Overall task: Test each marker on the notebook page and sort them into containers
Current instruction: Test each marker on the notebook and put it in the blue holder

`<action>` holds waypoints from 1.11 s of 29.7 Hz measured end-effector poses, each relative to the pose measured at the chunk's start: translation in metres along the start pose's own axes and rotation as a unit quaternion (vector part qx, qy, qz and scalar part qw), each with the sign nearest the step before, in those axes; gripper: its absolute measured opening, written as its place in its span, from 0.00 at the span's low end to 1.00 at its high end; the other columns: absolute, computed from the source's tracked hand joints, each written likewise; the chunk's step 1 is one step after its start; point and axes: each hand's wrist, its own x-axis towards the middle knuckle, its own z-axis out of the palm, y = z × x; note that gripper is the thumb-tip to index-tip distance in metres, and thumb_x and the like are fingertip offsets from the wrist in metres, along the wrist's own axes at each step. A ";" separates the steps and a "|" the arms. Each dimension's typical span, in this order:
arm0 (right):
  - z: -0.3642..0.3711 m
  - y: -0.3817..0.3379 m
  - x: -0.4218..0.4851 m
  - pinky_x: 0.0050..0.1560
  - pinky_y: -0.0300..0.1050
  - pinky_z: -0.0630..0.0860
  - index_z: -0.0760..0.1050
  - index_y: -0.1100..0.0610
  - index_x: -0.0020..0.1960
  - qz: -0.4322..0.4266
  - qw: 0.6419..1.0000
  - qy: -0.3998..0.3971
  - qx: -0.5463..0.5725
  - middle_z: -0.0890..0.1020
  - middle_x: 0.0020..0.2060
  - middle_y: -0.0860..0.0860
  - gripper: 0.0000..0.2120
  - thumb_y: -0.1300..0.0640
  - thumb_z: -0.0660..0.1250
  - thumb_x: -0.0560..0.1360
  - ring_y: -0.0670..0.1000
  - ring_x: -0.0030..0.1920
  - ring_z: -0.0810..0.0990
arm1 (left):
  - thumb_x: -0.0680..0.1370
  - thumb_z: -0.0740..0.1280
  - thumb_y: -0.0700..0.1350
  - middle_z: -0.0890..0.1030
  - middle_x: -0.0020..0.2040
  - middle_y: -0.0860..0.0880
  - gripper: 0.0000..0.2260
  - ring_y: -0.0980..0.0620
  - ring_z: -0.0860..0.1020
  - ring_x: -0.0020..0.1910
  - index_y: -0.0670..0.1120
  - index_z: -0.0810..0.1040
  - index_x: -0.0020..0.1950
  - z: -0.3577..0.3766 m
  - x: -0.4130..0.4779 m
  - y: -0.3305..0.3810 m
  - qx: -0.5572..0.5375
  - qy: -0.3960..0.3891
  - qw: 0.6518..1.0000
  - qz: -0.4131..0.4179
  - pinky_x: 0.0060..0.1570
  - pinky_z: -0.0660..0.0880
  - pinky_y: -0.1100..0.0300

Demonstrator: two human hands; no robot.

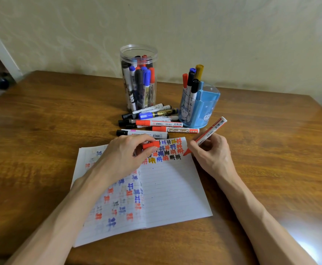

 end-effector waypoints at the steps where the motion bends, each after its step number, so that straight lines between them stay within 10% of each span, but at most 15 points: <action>1: 0.000 0.001 0.000 0.45 0.37 0.84 0.83 0.57 0.50 0.006 1.000 0.012 0.001 0.88 0.45 0.47 0.05 0.56 0.73 0.77 0.42 0.45 0.87 | 0.77 0.65 0.60 0.84 0.57 0.57 0.18 0.60 0.82 0.53 0.57 0.81 0.64 0.000 0.000 0.000 0.000 -0.001 1.000 -0.001 0.48 0.82 0.63; 21: 0.000 -0.001 0.000 0.41 0.29 0.79 0.81 0.56 0.52 0.025 1.000 0.012 -0.015 0.86 0.44 0.42 0.06 0.54 0.73 0.79 0.37 0.45 0.85 | 0.78 0.66 0.58 0.82 0.59 0.59 0.16 0.61 0.80 0.55 0.56 0.80 0.64 0.000 0.000 0.000 -0.005 0.005 1.000 0.015 0.48 0.77 0.72; 26: 0.000 -0.003 -0.001 0.41 0.31 0.80 0.81 0.57 0.50 0.014 1.000 -0.020 -0.015 0.86 0.43 0.42 0.03 0.58 0.73 0.78 0.38 0.44 0.86 | 0.77 0.66 0.59 0.79 0.58 0.60 0.17 0.57 0.81 0.53 0.56 0.80 0.64 0.000 0.002 -0.002 -0.027 0.006 0.999 0.036 0.44 0.83 0.59; 33: -0.001 -0.019 -0.005 0.38 0.38 0.80 0.81 0.58 0.52 0.026 0.992 -0.003 0.124 0.86 0.39 0.51 0.09 0.53 0.74 0.79 0.47 0.36 0.84 | 0.74 0.67 0.61 0.82 0.57 0.58 0.22 0.58 0.81 0.50 0.53 0.83 0.64 -0.001 0.002 -0.001 -0.050 0.010 0.998 0.047 0.44 0.82 0.63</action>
